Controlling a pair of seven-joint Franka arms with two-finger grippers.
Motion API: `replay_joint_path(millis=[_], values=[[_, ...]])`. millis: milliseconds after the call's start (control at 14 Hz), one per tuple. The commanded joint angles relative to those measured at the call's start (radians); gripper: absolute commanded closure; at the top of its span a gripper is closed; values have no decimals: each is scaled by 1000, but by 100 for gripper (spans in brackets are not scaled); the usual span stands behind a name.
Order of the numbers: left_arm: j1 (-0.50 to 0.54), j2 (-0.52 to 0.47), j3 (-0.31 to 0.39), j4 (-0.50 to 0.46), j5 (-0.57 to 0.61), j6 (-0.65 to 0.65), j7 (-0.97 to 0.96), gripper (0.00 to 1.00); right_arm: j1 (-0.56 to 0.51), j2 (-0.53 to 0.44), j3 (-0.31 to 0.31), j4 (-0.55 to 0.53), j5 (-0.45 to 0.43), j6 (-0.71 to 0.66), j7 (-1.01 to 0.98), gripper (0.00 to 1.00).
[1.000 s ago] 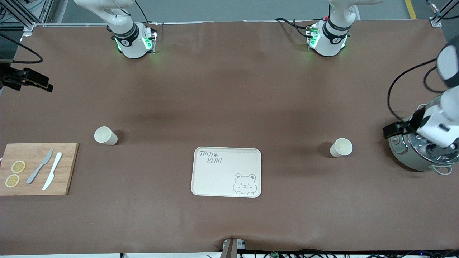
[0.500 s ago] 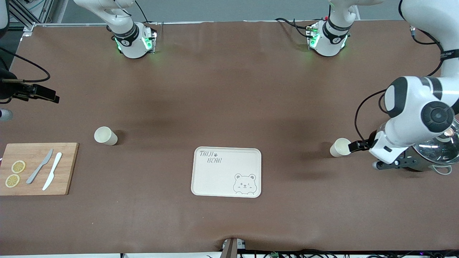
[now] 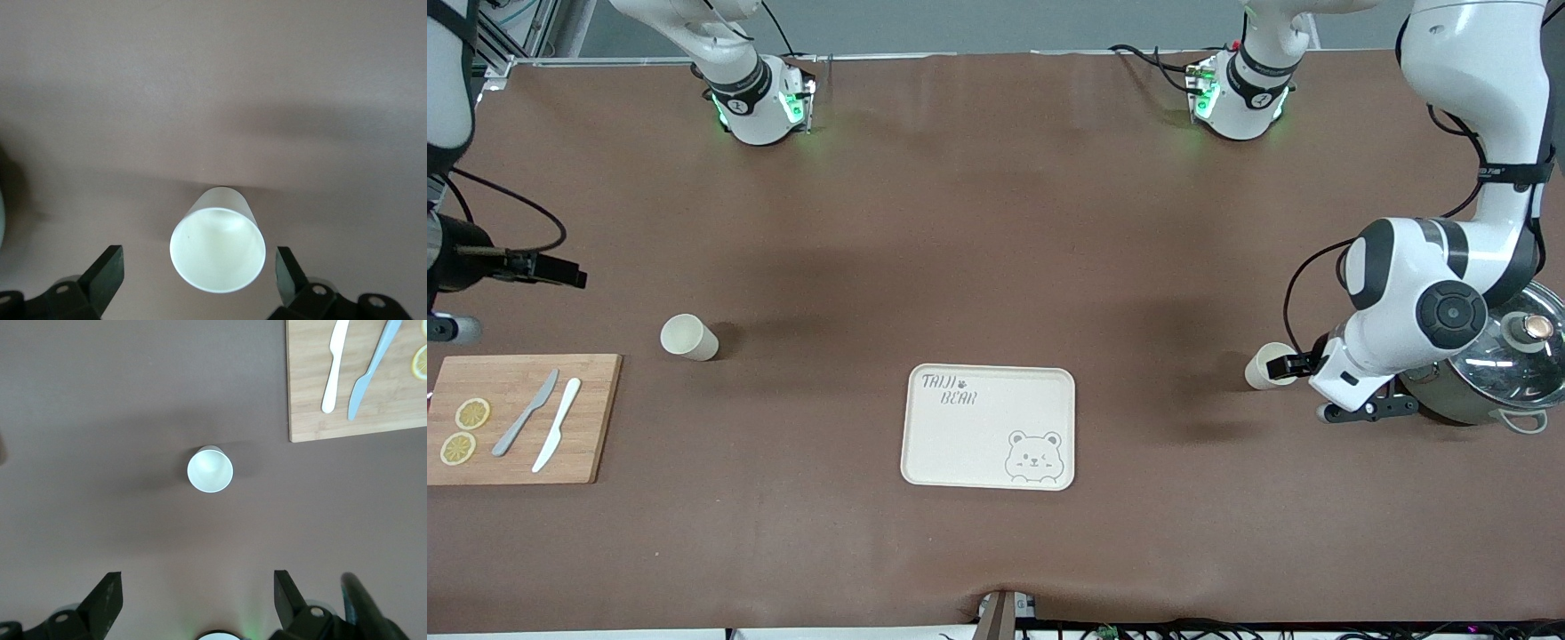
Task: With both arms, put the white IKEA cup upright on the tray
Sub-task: 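Grasp the cup with the left gripper while the right gripper grasps the other cup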
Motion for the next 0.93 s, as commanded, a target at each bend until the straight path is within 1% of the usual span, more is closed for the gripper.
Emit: replay_joint_path(millis=[0,214,500,571,714,786,857], values=[[9,23,-6,-6,10,21,-15,0,-21,22,8,-87,11,94,10,0],[18,19,-6,-46,10,21,-14,0,-43,13,8,-269,11,295,7,0],[23,-1,-6,-87,10,21,-14,0,-44,8,8,-430,11,447,10,0],[23,-1,-6,-89,10,21,-14,3,-43,3,8,-479,11,505,12,0],[21,5,-6,-93,10,21,-14,17,-43,3,7,-543,11,586,12,0],[21,12,-6,-93,10,21,-14,28,-47,8,7,-558,11,602,10,0],[21,15,-6,-93,10,21,-14,47,-61,9,7,-575,11,625,10,0]])
